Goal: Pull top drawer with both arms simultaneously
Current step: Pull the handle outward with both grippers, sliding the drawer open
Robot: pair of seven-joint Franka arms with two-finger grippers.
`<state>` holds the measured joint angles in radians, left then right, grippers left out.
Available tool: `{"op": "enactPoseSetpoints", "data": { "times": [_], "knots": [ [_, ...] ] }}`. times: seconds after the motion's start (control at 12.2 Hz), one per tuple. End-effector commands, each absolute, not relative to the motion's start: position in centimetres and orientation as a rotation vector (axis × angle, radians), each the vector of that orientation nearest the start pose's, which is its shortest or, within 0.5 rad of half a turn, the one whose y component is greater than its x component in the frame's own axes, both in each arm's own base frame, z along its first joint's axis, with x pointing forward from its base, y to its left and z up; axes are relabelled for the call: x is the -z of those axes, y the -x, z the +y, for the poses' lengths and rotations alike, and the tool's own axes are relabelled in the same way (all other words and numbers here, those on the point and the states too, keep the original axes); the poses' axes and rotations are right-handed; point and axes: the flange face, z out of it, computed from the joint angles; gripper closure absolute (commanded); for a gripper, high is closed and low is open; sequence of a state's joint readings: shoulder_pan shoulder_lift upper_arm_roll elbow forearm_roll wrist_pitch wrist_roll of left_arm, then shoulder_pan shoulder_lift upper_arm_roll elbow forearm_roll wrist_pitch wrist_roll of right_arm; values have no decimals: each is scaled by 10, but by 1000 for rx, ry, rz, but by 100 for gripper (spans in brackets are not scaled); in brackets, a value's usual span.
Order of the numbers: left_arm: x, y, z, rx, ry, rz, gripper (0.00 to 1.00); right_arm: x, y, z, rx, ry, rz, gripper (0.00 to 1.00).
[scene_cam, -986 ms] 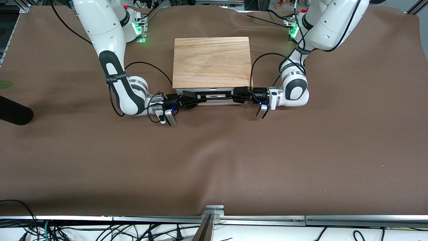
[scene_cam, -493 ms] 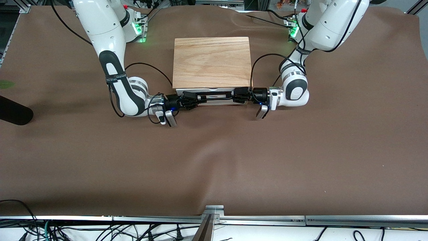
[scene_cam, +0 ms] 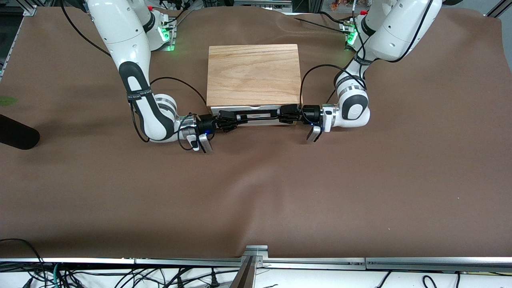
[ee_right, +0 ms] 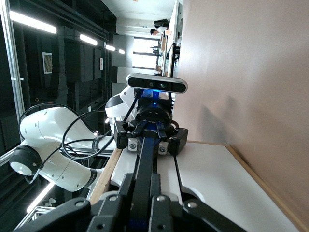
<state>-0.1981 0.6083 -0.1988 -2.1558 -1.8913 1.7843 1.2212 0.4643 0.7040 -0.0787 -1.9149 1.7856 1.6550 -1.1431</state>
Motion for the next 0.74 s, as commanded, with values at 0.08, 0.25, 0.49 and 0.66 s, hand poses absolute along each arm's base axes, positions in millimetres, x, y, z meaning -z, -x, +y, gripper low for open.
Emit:
{"op": "enactPoseSetpoints", "data": {
  "times": [0.08, 0.25, 0.49, 0.66],
  "knots": [
    [-126, -435, -282, 68, -1572, 20, 100, -171, -584, 305, 53, 1560, -126, 88],
    [-127, -443, -282, 71, -1569, 32, 100, -172, -585, 304, 51, 1560, -121, 88],
    [-129, -454, -279, 87, -1568, 67, 100, -172, -592, 303, 48, 1561, -112, 88],
    [-127, -458, -280, 86, -1567, 71, 100, -172, -598, 302, 58, 1567, -111, 88]
  ]
}}
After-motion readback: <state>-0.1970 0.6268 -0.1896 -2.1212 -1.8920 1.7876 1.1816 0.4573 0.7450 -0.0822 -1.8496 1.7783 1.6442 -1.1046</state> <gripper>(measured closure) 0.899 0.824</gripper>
